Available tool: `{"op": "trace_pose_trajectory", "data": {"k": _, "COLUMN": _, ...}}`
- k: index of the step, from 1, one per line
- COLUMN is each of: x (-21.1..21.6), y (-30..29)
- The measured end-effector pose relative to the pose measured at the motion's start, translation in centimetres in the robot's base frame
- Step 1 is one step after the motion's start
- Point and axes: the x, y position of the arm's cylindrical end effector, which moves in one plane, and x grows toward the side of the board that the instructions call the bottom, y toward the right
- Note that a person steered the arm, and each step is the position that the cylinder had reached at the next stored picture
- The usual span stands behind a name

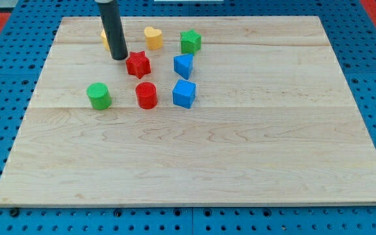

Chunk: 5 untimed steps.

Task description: Place the yellow hexagon horizontally to the red star

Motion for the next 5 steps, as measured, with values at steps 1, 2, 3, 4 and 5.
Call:
{"op": "trace_pose_trajectory", "data": {"k": 1, "x": 0.0, "y": -7.3}}
{"op": "trace_pose_trajectory", "data": {"k": 2, "x": -4.2, "y": -10.4}}
{"op": "trace_pose_trajectory", "data": {"k": 3, "x": -9.7, "y": -5.7}}
{"op": "trace_pose_trajectory", "data": {"k": 4, "x": -10.1, "y": -1.1}}
{"op": "trace_pose_trajectory", "data": {"k": 5, "x": -7.7, "y": 0.0}}
